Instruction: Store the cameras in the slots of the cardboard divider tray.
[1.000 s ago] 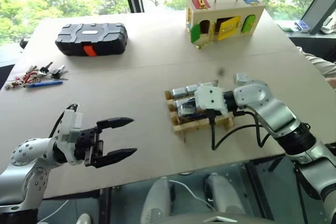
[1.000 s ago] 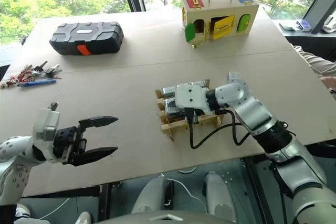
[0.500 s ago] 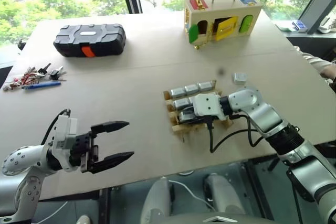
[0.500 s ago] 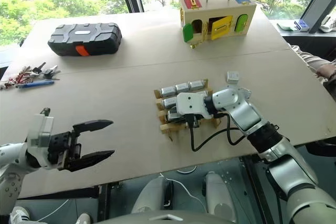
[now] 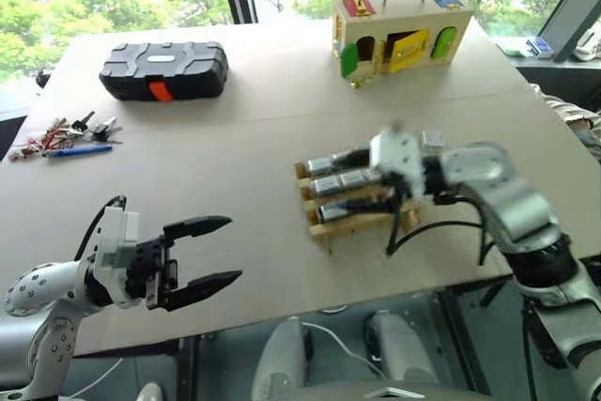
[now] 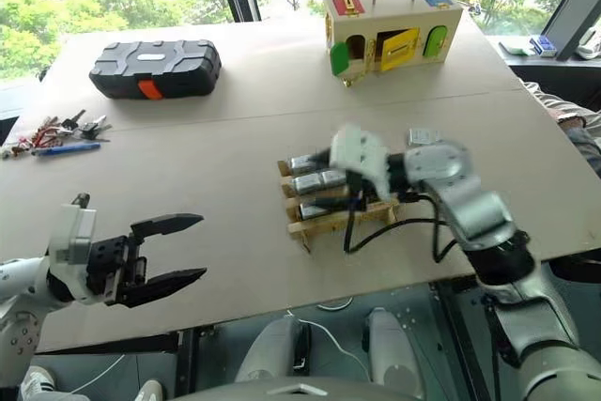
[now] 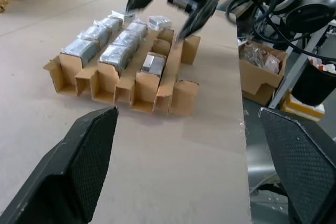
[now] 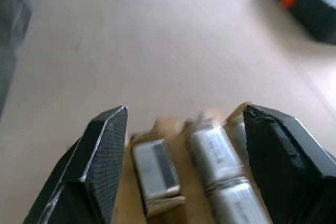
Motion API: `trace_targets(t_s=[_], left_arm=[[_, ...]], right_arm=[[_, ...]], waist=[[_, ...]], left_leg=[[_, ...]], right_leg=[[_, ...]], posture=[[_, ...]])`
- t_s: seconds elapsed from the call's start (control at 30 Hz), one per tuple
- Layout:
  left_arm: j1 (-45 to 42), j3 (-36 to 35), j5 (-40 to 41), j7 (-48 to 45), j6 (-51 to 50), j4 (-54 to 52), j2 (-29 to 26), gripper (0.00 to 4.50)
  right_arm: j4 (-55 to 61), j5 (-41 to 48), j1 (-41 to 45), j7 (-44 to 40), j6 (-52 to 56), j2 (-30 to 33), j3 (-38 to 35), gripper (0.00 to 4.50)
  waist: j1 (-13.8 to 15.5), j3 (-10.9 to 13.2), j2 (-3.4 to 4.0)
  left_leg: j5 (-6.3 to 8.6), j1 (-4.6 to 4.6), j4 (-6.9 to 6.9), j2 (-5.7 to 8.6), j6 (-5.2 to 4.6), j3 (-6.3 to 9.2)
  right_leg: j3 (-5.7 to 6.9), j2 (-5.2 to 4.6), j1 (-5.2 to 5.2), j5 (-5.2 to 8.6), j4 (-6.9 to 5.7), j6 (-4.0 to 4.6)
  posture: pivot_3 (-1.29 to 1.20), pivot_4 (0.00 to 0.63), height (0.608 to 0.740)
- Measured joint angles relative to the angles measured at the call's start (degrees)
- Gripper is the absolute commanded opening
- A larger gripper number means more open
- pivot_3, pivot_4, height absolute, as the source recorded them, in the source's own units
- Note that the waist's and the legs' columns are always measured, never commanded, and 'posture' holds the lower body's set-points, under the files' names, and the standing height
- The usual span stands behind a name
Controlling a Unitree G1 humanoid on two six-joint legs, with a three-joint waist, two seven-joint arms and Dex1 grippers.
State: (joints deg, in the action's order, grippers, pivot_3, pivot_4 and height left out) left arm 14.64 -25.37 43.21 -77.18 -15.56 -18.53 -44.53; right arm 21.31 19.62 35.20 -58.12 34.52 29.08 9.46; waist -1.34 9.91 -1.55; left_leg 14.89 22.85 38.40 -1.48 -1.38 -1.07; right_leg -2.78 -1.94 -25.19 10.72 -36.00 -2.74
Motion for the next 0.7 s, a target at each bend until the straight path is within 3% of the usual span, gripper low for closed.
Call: trace_targets(t_s=[0.13, 0.3, 0.47, 0.57, 0.7], left_arm=[[-3.32, 1.75, -0.05, 1.24, -0.42, 1.19, 1.08, 4.5], [-7.92, 4.42, -0.85, 1.63, -0.35, 4.06, 1.42, 4.5], [-13.46, 7.15, -2.63, 0.74, 0.1, 8.74, 1.36, 4.5], [-13.93, 7.58, -2.68, 0.21, 0.14, 9.2, 1.3, 4.5], [-13.16, 7.32, -2.66, -0.08, 0.17, 9.2, 0.97, 4.5]], right_arm=[[12.06, 0.07, -8.84, 17.5, 15.35, -0.42, -13.65, 4.43], [13.15, -6.84, -14.15, 34.85, 25.34, -4.57, -19.17, 4.43], [5.65, -12.02, -14.84, 47.93, 29.2, -14.51, -18.59, 4.43], [0.03, -13.1, -12.28, 54.26, 28.88, -19.88, -22.3, 4.43], [-4.77, -14.48, -10.57, 58.95, 27.15, -20.84, -25.77, 4.43]], waist=[[0.59, -0.04, -0.07], [0.31, -0.06, -0.06], [-0.41, -0.05, -0.04], [-0.87, -0.05, -0.04], [-0.96, -0.04, -0.03]], left_leg=[[0.0, 0.01, 0.01, 0.1, 0.01, -0.03], [-0.01, -0.06, 0.02, 0.13, 0.01, -0.12], [-0.01, -0.06, 0.01, 0.08, 0.01, -0.11], [-0.01, 0.04, 0.01, 0.11, 0.01, -0.18], [-0.01, 0.06, -0.08, 0.15, 0.0, -0.15]], right_leg=[[0.01, 0.01, -0.01, 0.02, 0.0, -0.02], [-0.13, 0.07, -0.03, 0.1, -0.07, -0.17], [-0.17, 0.18, -0.06, 0.08, -0.14, -0.13], [-0.25, 0.14, -0.14, -0.01, -0.13, -0.02], [-0.23, 0.08, -0.15, -0.01, -0.08, -0.02]], posture=[[0.0, 0.15, 0.74], [0.0, 0.15, 0.74], [0.0, 0.15, 0.74], [0.0, 0.15, 0.74], [0.0, 0.15, 0.74]])
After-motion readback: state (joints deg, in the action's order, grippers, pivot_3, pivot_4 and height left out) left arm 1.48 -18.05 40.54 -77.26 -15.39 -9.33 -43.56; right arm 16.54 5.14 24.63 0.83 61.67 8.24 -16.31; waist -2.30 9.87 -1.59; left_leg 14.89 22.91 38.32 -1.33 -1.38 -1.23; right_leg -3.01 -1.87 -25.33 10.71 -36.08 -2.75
